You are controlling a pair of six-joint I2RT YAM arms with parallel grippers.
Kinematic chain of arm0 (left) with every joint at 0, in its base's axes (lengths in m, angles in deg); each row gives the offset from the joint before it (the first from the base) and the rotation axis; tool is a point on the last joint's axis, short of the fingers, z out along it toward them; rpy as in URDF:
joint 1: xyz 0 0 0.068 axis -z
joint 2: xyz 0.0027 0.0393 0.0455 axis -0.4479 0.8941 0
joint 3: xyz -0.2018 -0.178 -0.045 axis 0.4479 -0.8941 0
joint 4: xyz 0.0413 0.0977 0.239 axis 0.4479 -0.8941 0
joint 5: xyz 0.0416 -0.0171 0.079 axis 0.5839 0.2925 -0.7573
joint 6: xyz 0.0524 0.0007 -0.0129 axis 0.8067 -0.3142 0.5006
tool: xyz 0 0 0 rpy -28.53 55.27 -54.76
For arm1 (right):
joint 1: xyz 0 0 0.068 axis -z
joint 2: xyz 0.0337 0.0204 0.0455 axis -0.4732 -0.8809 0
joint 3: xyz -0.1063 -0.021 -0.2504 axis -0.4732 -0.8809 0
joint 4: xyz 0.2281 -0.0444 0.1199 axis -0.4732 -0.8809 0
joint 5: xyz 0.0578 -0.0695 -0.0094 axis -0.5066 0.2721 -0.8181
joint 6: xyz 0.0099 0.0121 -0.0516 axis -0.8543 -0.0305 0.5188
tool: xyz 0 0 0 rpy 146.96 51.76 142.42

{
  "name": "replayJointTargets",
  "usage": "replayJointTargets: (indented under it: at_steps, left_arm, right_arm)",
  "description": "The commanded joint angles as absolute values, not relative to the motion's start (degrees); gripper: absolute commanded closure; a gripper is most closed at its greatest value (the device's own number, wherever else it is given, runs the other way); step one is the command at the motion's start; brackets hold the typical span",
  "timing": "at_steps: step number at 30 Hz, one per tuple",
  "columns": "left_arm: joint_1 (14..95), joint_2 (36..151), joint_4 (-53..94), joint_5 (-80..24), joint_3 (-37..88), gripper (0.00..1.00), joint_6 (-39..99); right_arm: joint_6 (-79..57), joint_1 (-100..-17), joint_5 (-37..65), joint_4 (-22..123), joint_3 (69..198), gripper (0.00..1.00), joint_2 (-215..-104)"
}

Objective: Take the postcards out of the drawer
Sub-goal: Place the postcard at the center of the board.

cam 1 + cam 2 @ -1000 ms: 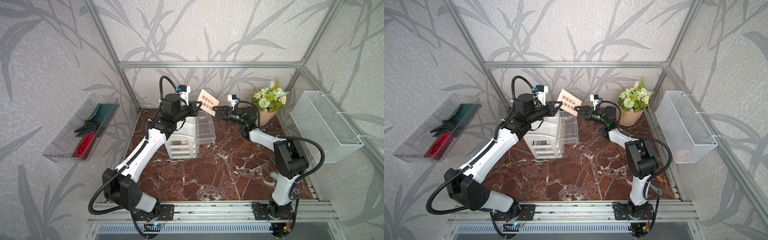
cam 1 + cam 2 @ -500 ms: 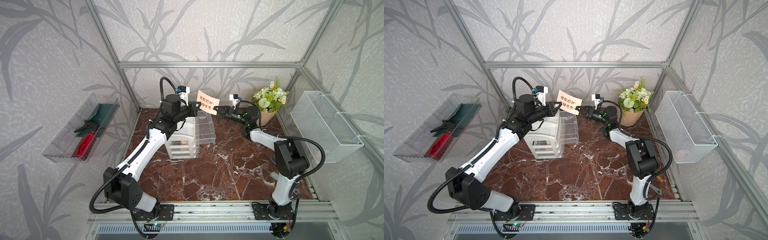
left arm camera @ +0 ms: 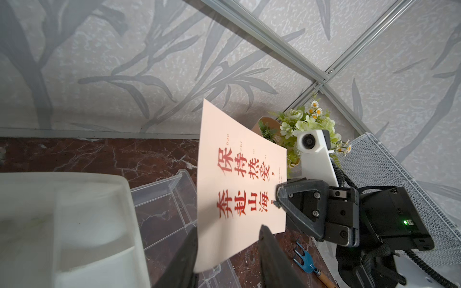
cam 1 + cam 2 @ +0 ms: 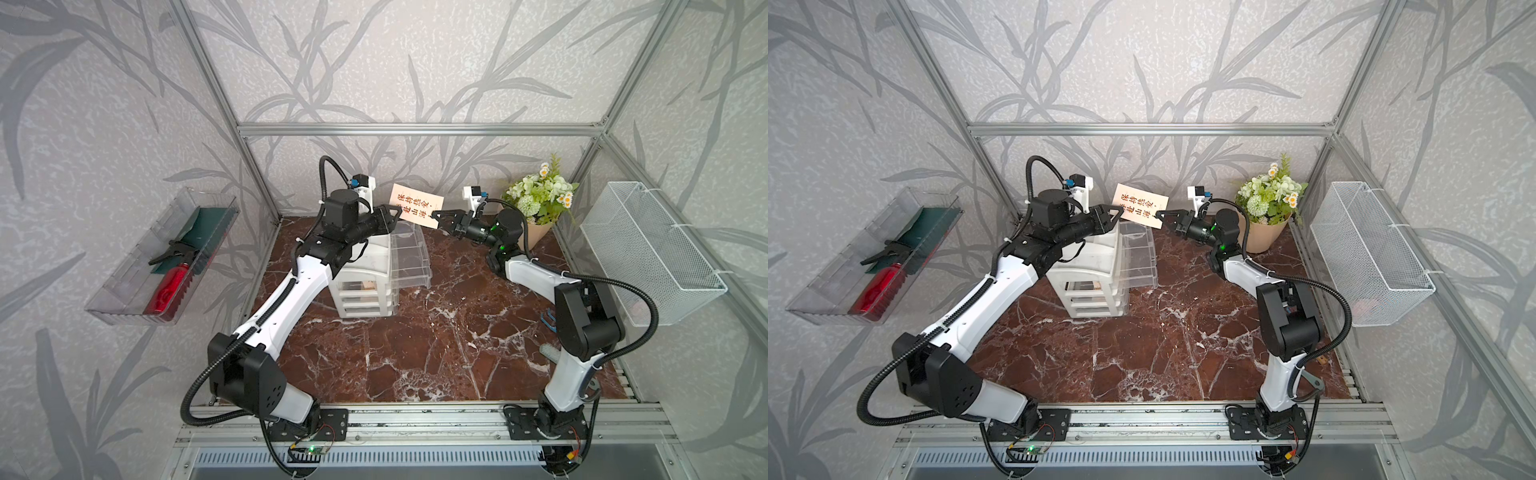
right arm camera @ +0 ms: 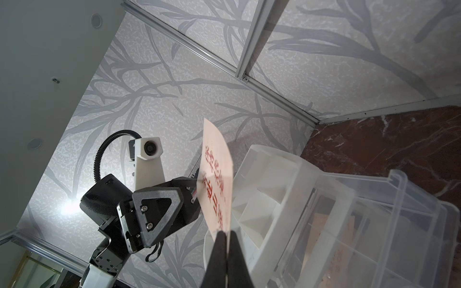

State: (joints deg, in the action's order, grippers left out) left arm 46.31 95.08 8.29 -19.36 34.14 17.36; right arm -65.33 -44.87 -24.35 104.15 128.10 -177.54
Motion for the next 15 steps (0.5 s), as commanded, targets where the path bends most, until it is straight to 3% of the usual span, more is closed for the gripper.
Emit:
replayJointTargets:
  at_steps: [1, 15]
  left_arm:
    - [45.1, 92.9, 6.6, -20.7, 33.4, 0.61, 17.6]
    - [40.2, 87.5, -4.6, -23.9, 33.8, 0.59, 22.1]
  right_arm:
    - [-62.6, -43.9, -25.5, 101.5, 130.8, 1.00, -175.7]
    - [-48.4, -41.9, -25.1, 76.8, 144.6, 1.00, -182.1]
